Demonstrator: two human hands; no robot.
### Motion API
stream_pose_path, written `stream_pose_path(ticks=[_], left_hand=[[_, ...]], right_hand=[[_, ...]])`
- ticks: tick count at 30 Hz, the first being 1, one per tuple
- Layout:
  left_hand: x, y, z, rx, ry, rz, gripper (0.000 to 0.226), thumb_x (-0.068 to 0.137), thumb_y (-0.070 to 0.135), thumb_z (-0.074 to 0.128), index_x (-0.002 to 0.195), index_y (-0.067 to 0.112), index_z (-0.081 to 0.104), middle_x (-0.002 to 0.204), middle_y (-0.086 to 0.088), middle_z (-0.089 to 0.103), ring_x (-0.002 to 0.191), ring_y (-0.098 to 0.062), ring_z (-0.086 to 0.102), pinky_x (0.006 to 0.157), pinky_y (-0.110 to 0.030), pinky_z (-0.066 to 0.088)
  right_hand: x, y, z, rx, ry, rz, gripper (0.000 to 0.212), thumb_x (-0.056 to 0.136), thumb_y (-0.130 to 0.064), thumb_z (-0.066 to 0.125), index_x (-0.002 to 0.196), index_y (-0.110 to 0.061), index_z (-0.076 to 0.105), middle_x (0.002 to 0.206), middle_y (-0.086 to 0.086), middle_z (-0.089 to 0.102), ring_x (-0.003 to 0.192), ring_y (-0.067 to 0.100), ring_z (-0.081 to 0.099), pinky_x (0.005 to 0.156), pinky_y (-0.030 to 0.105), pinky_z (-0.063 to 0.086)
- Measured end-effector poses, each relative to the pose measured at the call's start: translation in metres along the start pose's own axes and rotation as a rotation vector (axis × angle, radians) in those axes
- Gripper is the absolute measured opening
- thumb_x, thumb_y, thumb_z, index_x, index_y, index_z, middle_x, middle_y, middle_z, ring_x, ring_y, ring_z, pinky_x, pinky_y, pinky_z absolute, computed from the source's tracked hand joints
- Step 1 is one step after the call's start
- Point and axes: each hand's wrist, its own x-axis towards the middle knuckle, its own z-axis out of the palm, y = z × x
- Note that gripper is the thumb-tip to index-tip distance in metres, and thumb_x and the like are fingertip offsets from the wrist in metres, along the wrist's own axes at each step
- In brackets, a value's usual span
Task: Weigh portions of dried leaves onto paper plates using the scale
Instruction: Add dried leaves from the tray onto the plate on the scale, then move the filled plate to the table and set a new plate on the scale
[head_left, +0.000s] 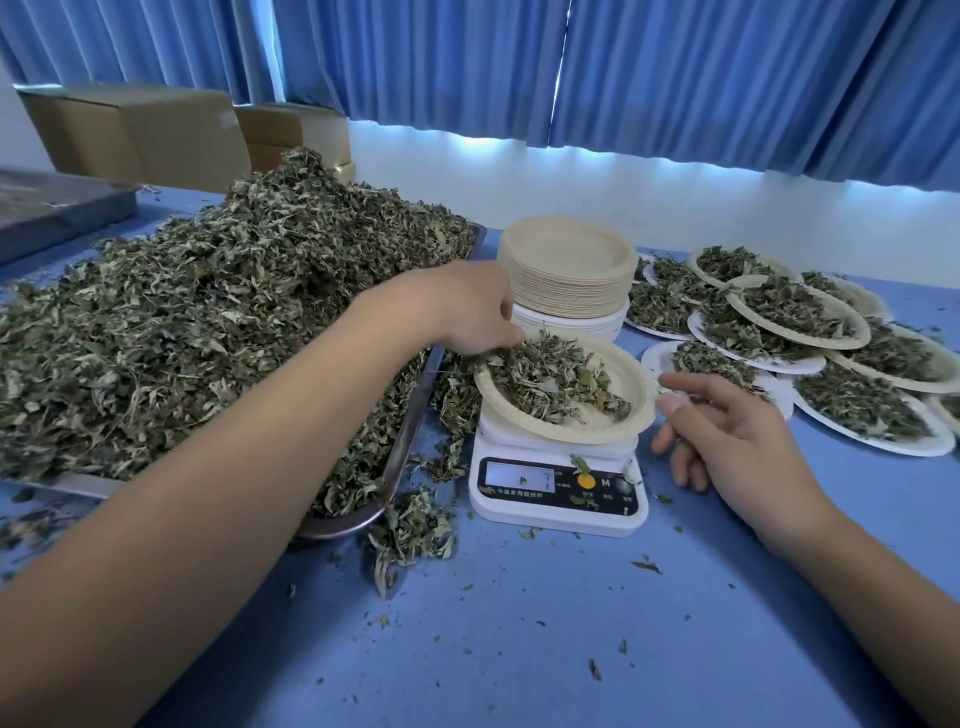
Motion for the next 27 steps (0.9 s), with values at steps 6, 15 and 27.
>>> stream_pose_path(ticks=[6,15,27], left_hand=[[0.000,0.015,0.015,-0.039,0.059,-0.001,0.033,0.102,0.034,0.054,0.102,0.007,0.074,0.096,-0.012,0.074,0.089,-0.029,0.070,0.086,-0.043,0.057],[0.006,0.046,0.048,-0.261,0.417,0.206,0.035,0.107,0.034,0.041,0.098,0.013,0.067,0.096,-0.004,0.065,0.088,-0.018,0.060,0.077,-0.035,0.045],[0.048,0.133,0.049,-0.372,0.416,0.179,0.067,0.100,0.067,0.015,0.105,0.021,0.063,0.097,0.001,0.068,0.098,-0.027,0.062,0.090,-0.045,0.048]], right_hand=[[0.000,-0.007,0.008,0.234,-0.036,0.130,0.032,0.099,-0.018,0.066,0.130,-0.020,0.056,0.064,0.010,0.067,0.051,0.023,0.058,0.045,0.027,0.045],[-0.002,-0.018,0.000,0.488,0.047,0.286,0.030,0.094,0.005,0.060,0.122,-0.004,0.060,0.057,0.005,0.061,0.047,0.015,0.054,0.046,0.025,0.046],[0.005,-0.029,-0.067,0.563,0.243,0.247,0.021,0.089,0.007,0.056,0.101,0.000,0.071,0.057,0.003,0.044,0.044,0.011,0.038,0.042,0.021,0.035]])
